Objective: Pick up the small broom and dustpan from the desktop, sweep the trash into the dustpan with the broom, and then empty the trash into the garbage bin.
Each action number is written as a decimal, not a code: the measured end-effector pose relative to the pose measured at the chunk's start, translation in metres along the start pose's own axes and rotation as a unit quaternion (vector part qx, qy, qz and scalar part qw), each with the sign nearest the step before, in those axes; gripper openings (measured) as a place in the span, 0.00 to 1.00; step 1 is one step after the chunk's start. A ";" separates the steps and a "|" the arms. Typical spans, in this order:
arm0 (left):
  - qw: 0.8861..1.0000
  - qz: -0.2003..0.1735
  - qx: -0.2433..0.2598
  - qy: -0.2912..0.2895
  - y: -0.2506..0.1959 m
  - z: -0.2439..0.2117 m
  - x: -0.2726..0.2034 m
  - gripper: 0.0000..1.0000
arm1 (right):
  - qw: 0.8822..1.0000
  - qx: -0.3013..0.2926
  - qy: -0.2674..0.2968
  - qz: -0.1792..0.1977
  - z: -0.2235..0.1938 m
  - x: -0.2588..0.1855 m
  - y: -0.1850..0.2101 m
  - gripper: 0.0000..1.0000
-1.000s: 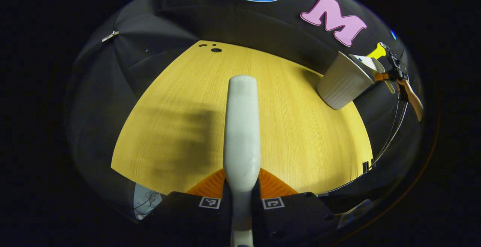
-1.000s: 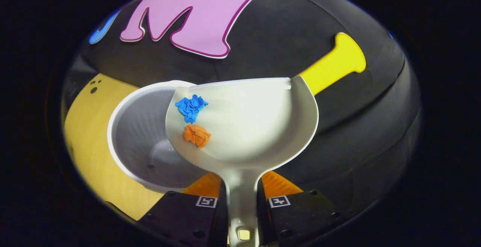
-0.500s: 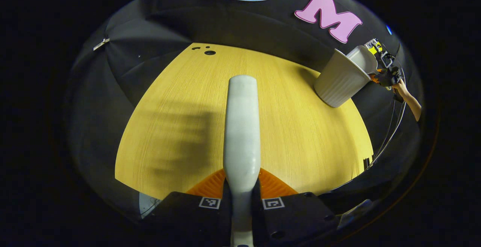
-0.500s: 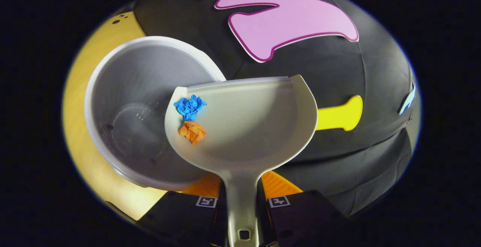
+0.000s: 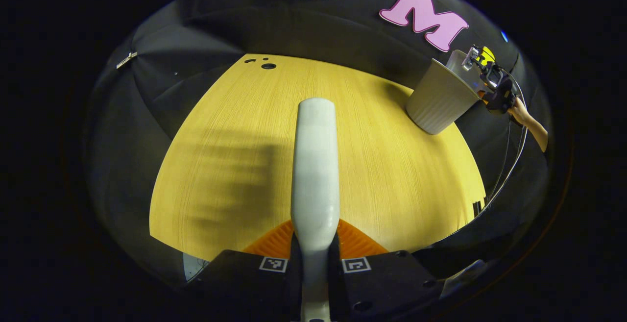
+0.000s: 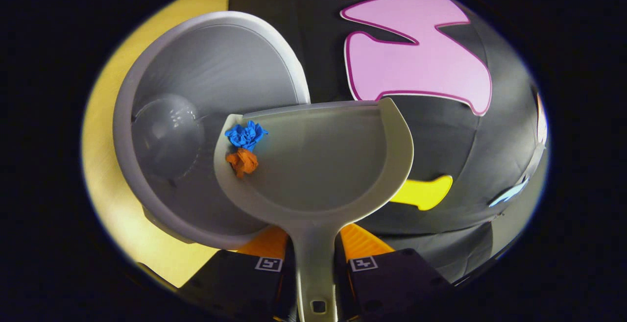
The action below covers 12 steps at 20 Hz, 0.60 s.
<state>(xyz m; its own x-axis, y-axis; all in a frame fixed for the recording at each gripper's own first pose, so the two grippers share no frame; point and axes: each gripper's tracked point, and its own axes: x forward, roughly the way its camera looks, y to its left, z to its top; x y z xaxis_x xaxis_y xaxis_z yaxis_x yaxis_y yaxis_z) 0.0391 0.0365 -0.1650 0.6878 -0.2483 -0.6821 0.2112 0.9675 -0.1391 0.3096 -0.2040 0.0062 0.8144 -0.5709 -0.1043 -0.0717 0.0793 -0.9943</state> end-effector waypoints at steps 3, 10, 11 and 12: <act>1.000 0.000 0.000 0.000 -0.003 0.000 0.001 0.26 | 0.998 -0.055 -0.026 -0.030 0.001 -0.011 -0.012 0.39; 1.000 0.000 -0.006 -0.005 -0.006 -0.001 0.002 0.26 | 1.000 -0.006 -0.006 0.006 0.002 -0.010 -0.005 0.34; 1.000 0.001 -0.008 -0.007 -0.006 -0.001 0.002 0.26 | 1.000 0.023 0.002 0.021 0.001 -0.012 -0.004 0.34; 1.000 0.001 -0.013 -0.008 -0.007 -0.001 0.002 0.26 | 0.998 0.055 0.011 0.037 -0.002 -0.011 -0.002 0.35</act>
<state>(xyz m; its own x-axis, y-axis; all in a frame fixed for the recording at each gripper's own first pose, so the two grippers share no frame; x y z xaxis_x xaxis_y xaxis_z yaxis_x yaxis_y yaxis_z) 0.0384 0.0290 -0.1660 0.6997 -0.2462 -0.6706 0.1918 0.9690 -0.1556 0.3000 -0.1995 0.0090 0.7963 -0.5780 -0.1784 -0.0656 0.2107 -0.9753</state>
